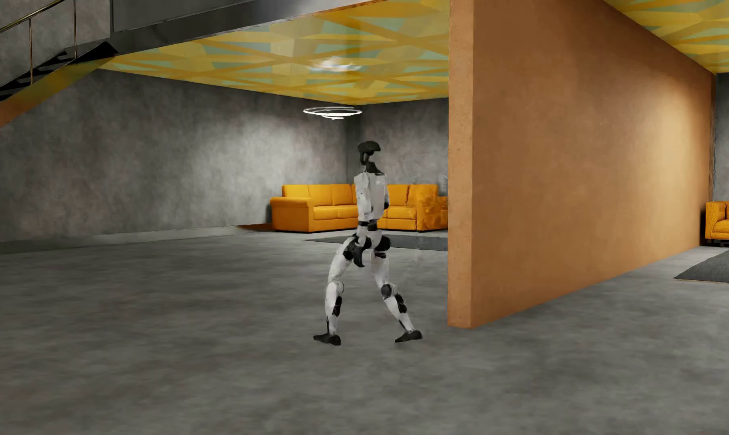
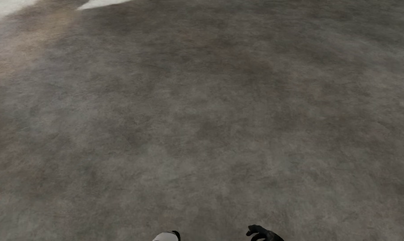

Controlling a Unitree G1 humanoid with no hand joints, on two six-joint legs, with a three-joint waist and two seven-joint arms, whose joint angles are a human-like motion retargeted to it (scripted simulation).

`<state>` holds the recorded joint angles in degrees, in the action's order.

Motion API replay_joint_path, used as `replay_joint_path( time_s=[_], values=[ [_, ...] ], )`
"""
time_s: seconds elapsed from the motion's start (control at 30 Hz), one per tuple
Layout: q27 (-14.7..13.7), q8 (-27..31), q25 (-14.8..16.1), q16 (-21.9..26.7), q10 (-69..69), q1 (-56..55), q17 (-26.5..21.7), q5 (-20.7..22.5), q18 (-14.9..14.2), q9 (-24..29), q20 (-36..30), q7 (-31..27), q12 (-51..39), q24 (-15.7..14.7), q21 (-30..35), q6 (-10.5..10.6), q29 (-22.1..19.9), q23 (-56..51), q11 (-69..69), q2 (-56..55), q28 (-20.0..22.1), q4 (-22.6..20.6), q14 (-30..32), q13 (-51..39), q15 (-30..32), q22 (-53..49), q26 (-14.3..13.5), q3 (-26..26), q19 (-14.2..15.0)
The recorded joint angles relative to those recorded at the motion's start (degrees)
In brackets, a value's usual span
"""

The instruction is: Walk around the corner

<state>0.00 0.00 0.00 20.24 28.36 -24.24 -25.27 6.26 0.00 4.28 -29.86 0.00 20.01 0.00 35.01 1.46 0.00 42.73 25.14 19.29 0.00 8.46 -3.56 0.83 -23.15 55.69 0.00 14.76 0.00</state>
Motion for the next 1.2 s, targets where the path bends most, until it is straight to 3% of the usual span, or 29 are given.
replay_joint_path(
  time_s=[0.03, 0.07, 0.1, 0.13, 0.17, 0.2, 0.27, 0.3, 0.33, 0.37, 0.4, 0.43, 0.47, 0.5, 0.53, 0.57, 0.6, 0.63, 0.67, 0.7, 0.8, 0.87, 0.9, 0.93, 0.97, 1.0, 1.07, 1.1, 1.2],
  values=[
    [0.00, 0.00, 0.00, 0.18, 5.34, -1.07, -0.14, -1.74, 0.00, 0.83, -1.09, 0.00, -0.45, 0.00, -3.32, -0.90, 0.00, -1.74, 2.05, 2.73, 0.00, -1.68, 0.46, 1.19, 3.10, 0.76, 0.00, 1.67, 0.00],
    [0.00, 0.00, 0.00, 0.13, 10.53, -2.50, 0.88, -3.36, 0.00, -0.20, -1.45, 0.00, -0.41, 0.00, -5.00, -1.95, 0.00, -0.94, 7.57, 2.19, 0.00, -2.76, 3.78, 2.36, 10.09, 1.85, 0.00, 2.83, 0.00],
    [0.00, 0.00, 0.00, 0.04, 15.56, -0.82, 2.82, -6.18, 0.00, 0.19, -1.37, 0.00, -0.55, 0.00, -5.73, -4.01, 0.00, 0.98, 17.57, 0.44, 0.00, -5.72, 1.82, 4.25, 22.12, 3.42, 0.00, 3.26, 0.00],
    [0.00, 0.00, 0.00, -0.37, 16.47, 1.11, 3.48, -5.76, 0.00, 0.04, -0.38, 0.00, -1.36, 0.00, -4.96, -3.78, 0.00, 1.84, 32.42, -6.27, 0.00, -7.69, -1.32, 5.94, 32.23, 3.98, 0.00, 1.93, 0.00],
    [0.00, 0.00, 0.00, -0.76, 15.96, 5.10, 4.28, -6.96, 0.00, 1.29, 1.47, 0.00, -1.56, 0.00, -3.50, -4.21, 0.00, 3.11, 47.86, -13.18, 0.00, -10.22, -4.27, 6.60, 32.59, 2.75, 0.00, 0.73, 0.00],
    [0.00, 0.00, 0.00, -0.68, 13.92, 10.64, 4.24, -6.80, 0.00, 2.37, 0.87, 0.00, -2.48, 0.00, 0.89, -3.46, 0.00, 4.07, 56.77, -19.98, 0.00, -9.69, -5.67, 6.58, 28.74, 1.01, 0.00, -1.36, 0.00],
    [0.00, 0.00, 0.00, -0.70, 9.27, 19.17, 4.06, -4.74, 0.00, 3.04, 0.53, 0.00, -4.14, 0.00, 2.05, -0.09, 0.00, 1.90, 52.35, -31.35, 0.00, -8.15, -7.06, 10.81, 29.54, -3.88, 0.00, -8.93, 0.00],
    [0.00, 0.00, 0.00, 0.14, 7.26, 24.08, 5.02, -3.88, 0.00, 3.64, 0.30, 0.00, -5.25, 0.00, 5.40, 0.59, 0.00, 7.35, 40.72, -34.27, 0.00, -6.78, -7.85, 11.05, 34.87, -6.02, 0.00, -11.81, 0.00],
    [0.00, 0.00, 0.00, 0.24, 4.84, 27.29, 5.64, -3.96, 0.00, 2.85, 1.76, 0.00, -5.90, 0.00, 3.01, 0.98, 0.00, 8.89, 27.28, -37.85, 0.00, -6.84, -8.81, 12.86, 38.21, -8.65, 0.00, -14.58, 0.00],
    [0.00, 0.00, 0.00, 0.68, 2.46, 32.17, 5.64, -3.31, 0.00, 2.37, 2.70, 0.00, -6.30, 0.00, 2.58, 1.20, 0.00, 10.49, 12.90, -38.58, 0.00, -6.58, -10.59, 14.22, 33.00, -10.85, 0.00, -16.26, 0.00],
    [0.00, 0.00, 0.00, 1.39, 0.58, 35.83, 5.29, -2.77, 0.00, 1.37, 4.68, 0.00, -7.02, 0.00, 4.29, 0.45, 0.00, 10.74, 6.31, -38.32, 0.00, -7.72, -12.96, 15.17, 10.08, -13.00, 0.00, -17.12, 0.00],
    [0.00, 0.00, 0.00, 2.25, 0.48, 37.82, 4.66, -3.28, 0.00, -0.18, 6.42, 0.00, -7.29, 0.00, 5.58, 0.09, 0.00, 10.72, -15.92, -39.55, 0.00, -8.02, -16.38, 16.49, 27.71, -14.61, 0.00, -17.68, 0.00],
    [0.00, 0.00, 0.00, 2.67, 0.55, 39.56, 4.36, -3.38, 0.00, -0.71, 7.94, 0.00, -7.70, 0.00, 6.87, -0.45, 0.00, 11.30, -19.16, -40.63, 0.00, -8.98, -18.67, 17.69, 31.37, -14.69, 0.00, -18.38, 0.00],
    [0.00, 0.00, 0.00, 2.37, 1.96, 41.37, 4.19, -2.52, 0.00, -0.17, 9.94, 0.00, -7.27, 0.00, 7.89, 0.27, 0.00, 12.06, 3.05, -42.71, 0.00, -8.78, -19.31, 18.24, 9.35, -14.22, 0.00, -19.40, 0.00],
    [0.00, 0.00, 0.00, 1.86, 5.26, 42.62, 3.93, -0.62, 0.00, -0.16, 11.95, 0.00, -6.36, 0.00, 8.03, 1.06, 0.00, 12.61, 5.10, -42.94, 0.00, -8.35, -17.36, 18.85, 15.80, -12.74, 0.00, -19.71, 0.00],
    [0.00, 0.00, 0.00, 0.79, 14.71, 39.63, 3.80, 2.56, 0.00, -0.52, 12.67, 0.00, -5.66, 0.00, 7.18, 3.66, 0.00, 13.28, 4.92, -43.03, 0.00, -5.24, -9.24, 19.47, 25.84, -10.93, 0.00, -19.44, 0.00],
    [0.00, 0.00, 0.00, -0.12, 28.04, 36.71, 3.49, 4.97, 0.00, 0.69, 12.14, 0.00, -4.28, 0.00, 7.77, 4.86, 0.00, 14.43, 9.25, -41.92, 0.00, -2.72, 2.47, 19.78, 32.86, -8.20, 0.00, -18.34, 0.00],
    [0.00, 0.00, 0.00, -0.44, 41.69, 30.06, 3.26, 6.94, 0.00, 1.30, 11.83, 0.00, -3.23, 0.00, 6.86, 5.29, 0.00, 14.11, 11.35, -40.16, 0.00, -0.99, 2.08, 19.37, 34.35, -6.85, 0.00, -17.17, 0.00],
    [0.00, 0.00, 0.00, -0.55, 48.65, 23.95, 2.84, 7.89, 0.00, 3.26, 10.61, 0.00, -2.79, 0.00, 5.21, 5.32, 0.00, 12.54, 10.63, -35.42, 0.00, 0.02, -4.73, 18.96, 33.69, -5.79, 0.00, -17.32, 0.00],
    [0.00, 0.00, 0.00, -0.61, 47.09, 18.11, 3.08, 7.44, 0.00, 3.49, 9.20, 0.00, -2.62, 0.00, 3.54, 3.73, 0.00, 11.72, 9.43, -31.71, 0.00, -0.54, -7.37, 17.85, 30.72, -4.00, 0.00, -14.66, 0.00],
    [0.00, 0.00, 0.00, 0.97, 15.62, 10.76, 2.18, 6.82, 0.00, 3.35, 9.61, 0.00, 1.06, 0.00, 1.49, -0.98, 0.00, 5.33, 6.52, -21.49, 0.00, -1.02, -8.02, 14.25, 19.73, -3.82, 0.00, -6.43, 0.00],
    [0.00, 0.00, 0.00, 0.93, 0.69, 7.25, 1.01, 5.93, 0.00, 1.31, 9.55, 0.00, 3.77, 0.00, -2.58, -2.71, 0.00, 1.50, 6.61, -18.38, 0.00, 0.16, 22.95, 12.14, 12.41, -3.44, 0.00, -4.89, 0.00],
    [0.00, 0.00, 0.00, 0.83, 2.32, 6.10, 0.02, 5.87, 0.00, 0.93, 9.09, 0.00, 5.28, 0.00, -3.89, -2.35, 0.00, -0.11, 7.48, -15.55, 0.00, 1.78, 28.03, 11.44, 8.16, -3.30, 0.00, -3.79, 0.00],
    [0.00, 0.00, 0.00, 0.77, 7.70, 7.65, -0.68, 5.95, 0.00, 1.79, 9.88, 0.00, 6.79, 0.00, -4.29, -2.24, 0.00, -1.50, 9.56, -11.80, 0.00, 2.50, 21.05, 11.10, 5.71, -3.64, 0.00, -2.45, 0.00],
    [0.00, 0.00, 0.00, 0.97, 9.77, 8.69, -0.45, 4.95, 0.00, 1.74, 8.15, 0.00, 6.06, 0.00, -5.21, -3.43, 0.00, -1.93, 14.22, -12.71, 0.00, 0.87, 11.97, 10.79, 7.84, -2.40, 0.00, -1.03, 0.00],
    [0.00, 0.00, 0.00, 0.93, 12.21, 10.41, 1.73, 3.88, 0.00, 2.05, 7.50, 0.00, 4.65, 0.00, -7.87, -4.61, 0.00, -0.43, 20.93, -15.62, 0.00, 1.02, 5.62, 10.13, 14.91, -0.97, 0.00, 0.57, 0.00],
    [0.00, 0.00, 0.00, 3.04, 11.32, 15.10, 3.83, 1.66, 0.00, 3.41, 7.11, 0.00, 0.74, 0.00, -2.56, -6.73, 0.00, 0.13, 26.93, -21.71, 0.00, 2.88, -0.05, 8.09, 30.89, 0.67, 0.00, -1.21, 0.00],
    [0.00, 0.00, 0.00, 3.38, 10.15, 17.27, 4.24, 0.52, 0.00, 3.24, 9.56, 0.00, 0.12, 0.00, -1.88, -7.03, 0.00, -1.21, 28.25, -26.00, 0.00, 4.57, -1.58, 8.89, 32.93, -0.41, 0.00, -3.17, 0.00],
    [0.00, 0.00, 0.00, 3.60, 8.34, 25.12, 5.30, -3.06, 0.00, 2.05, 10.14, 0.00, -0.35, 0.00, 3.35, -5.44, 0.00, 1.81, 25.14, -37.39, 0.00, 7.98, -6.87, 12.39, 29.40, -5.32, 0.00, -8.12, 0.00]
  ],
)
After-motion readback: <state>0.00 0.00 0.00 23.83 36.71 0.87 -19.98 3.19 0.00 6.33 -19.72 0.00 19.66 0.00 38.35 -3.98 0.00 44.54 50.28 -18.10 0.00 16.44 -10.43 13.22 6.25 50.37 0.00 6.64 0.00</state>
